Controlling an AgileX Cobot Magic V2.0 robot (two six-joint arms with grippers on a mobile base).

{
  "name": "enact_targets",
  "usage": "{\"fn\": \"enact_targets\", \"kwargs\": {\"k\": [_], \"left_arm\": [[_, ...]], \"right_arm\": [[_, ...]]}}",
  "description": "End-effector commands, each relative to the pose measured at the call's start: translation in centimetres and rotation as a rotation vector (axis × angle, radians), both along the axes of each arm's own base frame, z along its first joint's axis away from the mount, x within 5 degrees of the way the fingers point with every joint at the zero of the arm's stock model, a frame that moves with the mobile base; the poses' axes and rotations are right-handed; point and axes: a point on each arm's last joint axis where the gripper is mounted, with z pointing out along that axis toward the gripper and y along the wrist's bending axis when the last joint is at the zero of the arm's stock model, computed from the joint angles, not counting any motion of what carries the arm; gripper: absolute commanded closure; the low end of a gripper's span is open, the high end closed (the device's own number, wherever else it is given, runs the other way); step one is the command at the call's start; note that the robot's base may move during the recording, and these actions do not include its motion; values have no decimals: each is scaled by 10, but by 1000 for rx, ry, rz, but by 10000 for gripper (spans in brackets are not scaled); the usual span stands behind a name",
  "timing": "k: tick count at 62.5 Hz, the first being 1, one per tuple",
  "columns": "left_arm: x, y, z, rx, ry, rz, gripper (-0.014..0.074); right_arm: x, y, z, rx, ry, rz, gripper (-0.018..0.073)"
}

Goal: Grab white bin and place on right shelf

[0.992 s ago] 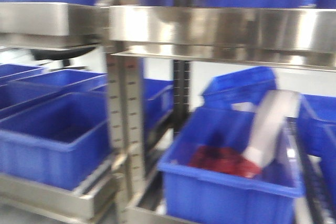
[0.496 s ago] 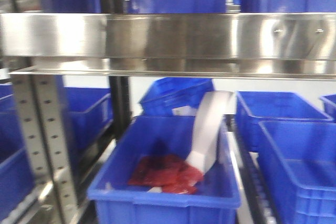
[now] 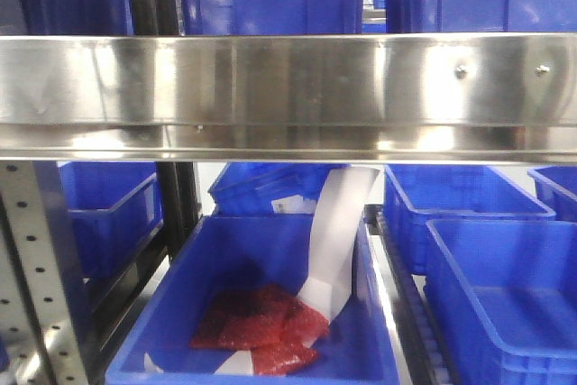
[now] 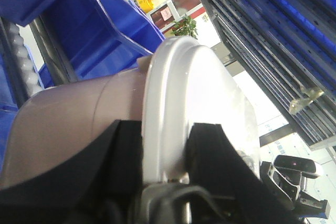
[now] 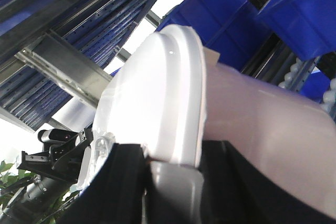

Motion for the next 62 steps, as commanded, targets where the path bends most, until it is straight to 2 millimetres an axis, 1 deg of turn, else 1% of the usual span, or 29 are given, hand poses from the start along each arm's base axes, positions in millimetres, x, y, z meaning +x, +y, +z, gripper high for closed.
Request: {"fn": "enact_targets", "kwargs": {"k": [1, 62], "left_arm": [[-38, -25, 22, 6, -102, -310, 722], [-38, -25, 22, 6, -102, -310, 722]], "right_arm": [[-30, 15, 42, 184, -153, 200, 440], [-28, 14, 42, 184, -149, 185, 440]]}}
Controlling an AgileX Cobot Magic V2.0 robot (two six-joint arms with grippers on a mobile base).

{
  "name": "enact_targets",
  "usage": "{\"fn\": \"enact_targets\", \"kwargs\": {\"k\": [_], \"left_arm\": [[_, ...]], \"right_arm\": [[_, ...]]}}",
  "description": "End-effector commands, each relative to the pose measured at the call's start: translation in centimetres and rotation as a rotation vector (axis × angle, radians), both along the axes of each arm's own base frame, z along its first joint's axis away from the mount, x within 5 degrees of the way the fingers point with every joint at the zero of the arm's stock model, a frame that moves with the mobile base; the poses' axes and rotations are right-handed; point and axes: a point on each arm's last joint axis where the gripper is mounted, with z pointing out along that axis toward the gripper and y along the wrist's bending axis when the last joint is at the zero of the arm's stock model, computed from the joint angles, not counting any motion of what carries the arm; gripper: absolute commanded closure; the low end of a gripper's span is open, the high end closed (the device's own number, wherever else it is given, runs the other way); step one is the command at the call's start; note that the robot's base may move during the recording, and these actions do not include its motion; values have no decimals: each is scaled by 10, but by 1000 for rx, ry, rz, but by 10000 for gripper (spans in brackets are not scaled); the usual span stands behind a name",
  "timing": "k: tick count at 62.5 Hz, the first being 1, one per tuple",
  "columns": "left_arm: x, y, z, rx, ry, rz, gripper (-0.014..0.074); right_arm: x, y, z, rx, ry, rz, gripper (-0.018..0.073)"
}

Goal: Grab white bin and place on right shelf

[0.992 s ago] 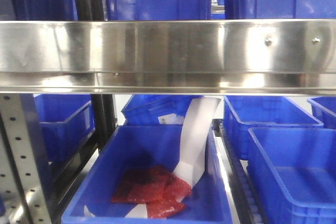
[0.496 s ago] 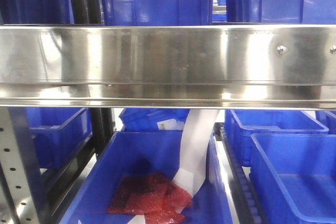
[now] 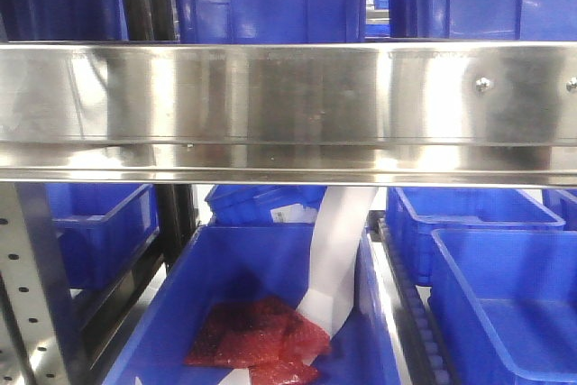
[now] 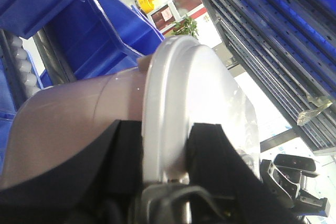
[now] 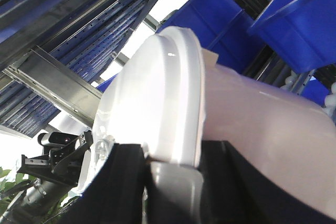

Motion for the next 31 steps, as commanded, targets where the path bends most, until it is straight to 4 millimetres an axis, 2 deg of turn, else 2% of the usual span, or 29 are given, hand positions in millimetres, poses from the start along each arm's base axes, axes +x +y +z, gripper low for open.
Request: {"fn": "enact_targets", "kwargs": {"k": [1, 31], "left_arm": [[-38, -25, 22, 6, -102, -308, 722], [-38, -25, 22, 6, -102, -308, 722]], "right_arm": [[-29, 15, 42, 179, -151, 192, 440], [-29, 15, 42, 179, -151, 192, 440]]}}
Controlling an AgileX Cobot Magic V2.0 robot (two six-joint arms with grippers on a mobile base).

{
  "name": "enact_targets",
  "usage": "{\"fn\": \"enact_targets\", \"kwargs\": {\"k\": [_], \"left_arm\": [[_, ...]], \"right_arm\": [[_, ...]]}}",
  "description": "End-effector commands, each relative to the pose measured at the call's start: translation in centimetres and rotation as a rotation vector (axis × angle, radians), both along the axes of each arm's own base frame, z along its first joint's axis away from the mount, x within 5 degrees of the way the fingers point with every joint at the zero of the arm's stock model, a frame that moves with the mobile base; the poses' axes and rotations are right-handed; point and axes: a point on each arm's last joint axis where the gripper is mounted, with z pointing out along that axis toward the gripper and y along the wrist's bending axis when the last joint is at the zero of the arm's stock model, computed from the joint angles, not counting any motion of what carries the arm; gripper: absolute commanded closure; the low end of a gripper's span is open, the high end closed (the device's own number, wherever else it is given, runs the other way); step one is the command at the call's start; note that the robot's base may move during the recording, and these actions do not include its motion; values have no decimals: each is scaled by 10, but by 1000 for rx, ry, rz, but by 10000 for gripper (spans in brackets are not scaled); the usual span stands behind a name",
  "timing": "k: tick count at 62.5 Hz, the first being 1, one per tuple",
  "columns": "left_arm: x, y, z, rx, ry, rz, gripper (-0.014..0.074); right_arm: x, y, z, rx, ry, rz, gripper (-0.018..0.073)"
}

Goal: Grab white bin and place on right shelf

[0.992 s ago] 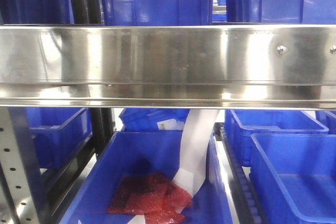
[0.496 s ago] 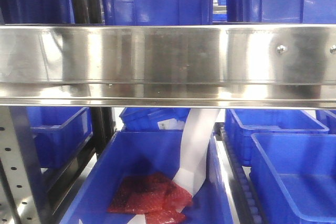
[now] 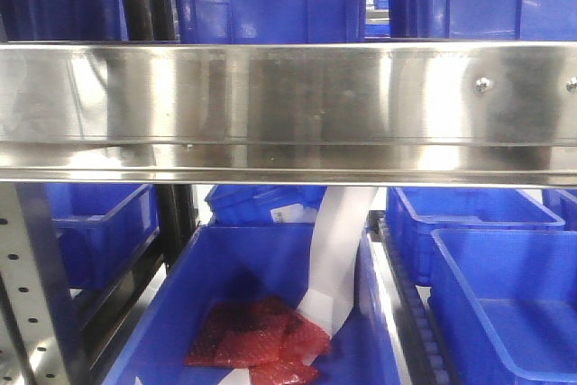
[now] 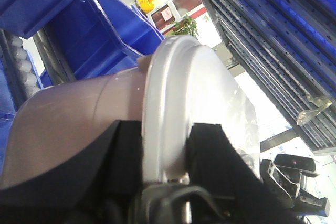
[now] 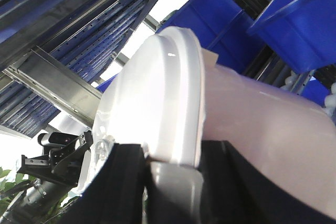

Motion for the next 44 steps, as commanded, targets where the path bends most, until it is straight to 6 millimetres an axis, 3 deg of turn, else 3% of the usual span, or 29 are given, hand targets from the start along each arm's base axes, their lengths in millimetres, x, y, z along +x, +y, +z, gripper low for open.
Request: {"fn": "enact_targets", "kwargs": {"k": [1, 44], "left_arm": [[-38, -25, 22, 6, -102, -308, 722], [-39, -25, 24, -19, -108, -310, 722]], "right_arm": [[-29, 15, 42, 179, -151, 192, 440], [-29, 15, 42, 179, -152, 195, 440]]}}
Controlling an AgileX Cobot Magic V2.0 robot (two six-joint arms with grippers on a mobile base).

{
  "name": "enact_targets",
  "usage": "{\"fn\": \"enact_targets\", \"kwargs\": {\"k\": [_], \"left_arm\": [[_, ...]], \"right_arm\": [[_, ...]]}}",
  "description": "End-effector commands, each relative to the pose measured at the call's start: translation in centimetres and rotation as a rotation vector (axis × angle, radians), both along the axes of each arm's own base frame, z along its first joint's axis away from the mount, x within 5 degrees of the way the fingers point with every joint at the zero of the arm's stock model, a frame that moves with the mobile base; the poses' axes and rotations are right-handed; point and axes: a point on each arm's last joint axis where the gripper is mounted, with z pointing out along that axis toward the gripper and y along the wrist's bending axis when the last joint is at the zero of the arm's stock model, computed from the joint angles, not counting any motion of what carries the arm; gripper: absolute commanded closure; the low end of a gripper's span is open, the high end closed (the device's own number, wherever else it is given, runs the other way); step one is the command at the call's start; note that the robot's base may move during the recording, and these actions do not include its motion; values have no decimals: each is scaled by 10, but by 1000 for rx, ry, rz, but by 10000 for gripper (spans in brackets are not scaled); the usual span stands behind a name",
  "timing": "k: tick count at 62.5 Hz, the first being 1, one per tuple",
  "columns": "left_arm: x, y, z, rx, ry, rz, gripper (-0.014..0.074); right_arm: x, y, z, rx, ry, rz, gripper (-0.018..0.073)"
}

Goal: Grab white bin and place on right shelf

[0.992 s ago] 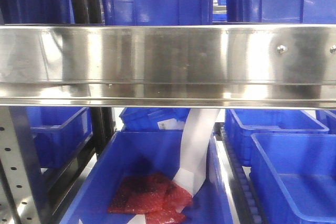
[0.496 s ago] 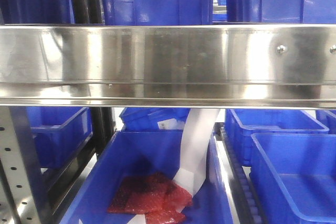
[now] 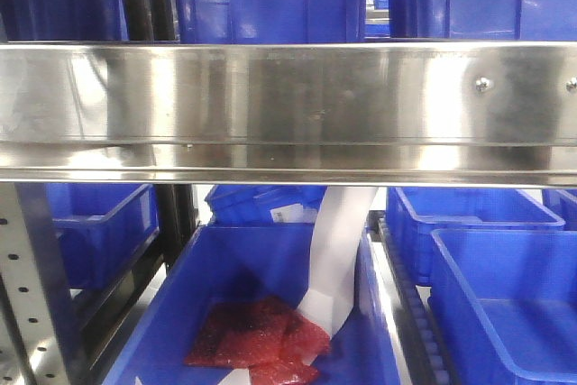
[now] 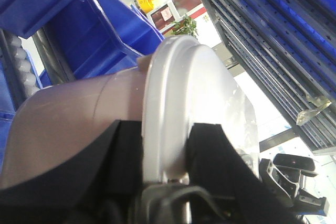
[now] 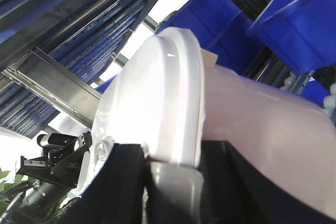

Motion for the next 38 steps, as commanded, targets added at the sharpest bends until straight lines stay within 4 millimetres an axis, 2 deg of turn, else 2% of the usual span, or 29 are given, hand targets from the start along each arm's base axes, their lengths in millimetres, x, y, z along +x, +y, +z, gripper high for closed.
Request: {"fn": "enact_targets", "kwargs": {"k": [1, 20, 30, 38], "left_arm": [[-39, -25, 24, -17, -108, -309, 722], [-39, -25, 26, -19, -117, -309, 722], [-43, -33, 50, 35, -208, -293, 722], [-41, -45, 66, 150, -287, -204, 722]], "right_arm": [[-30, 15, 42, 177, -153, 200, 440], [-29, 15, 42, 177, -152, 197, 440], [-24, 12, 41, 177, -138, 145, 440], [-15, 11, 35, 180, -112, 117, 440]]}}
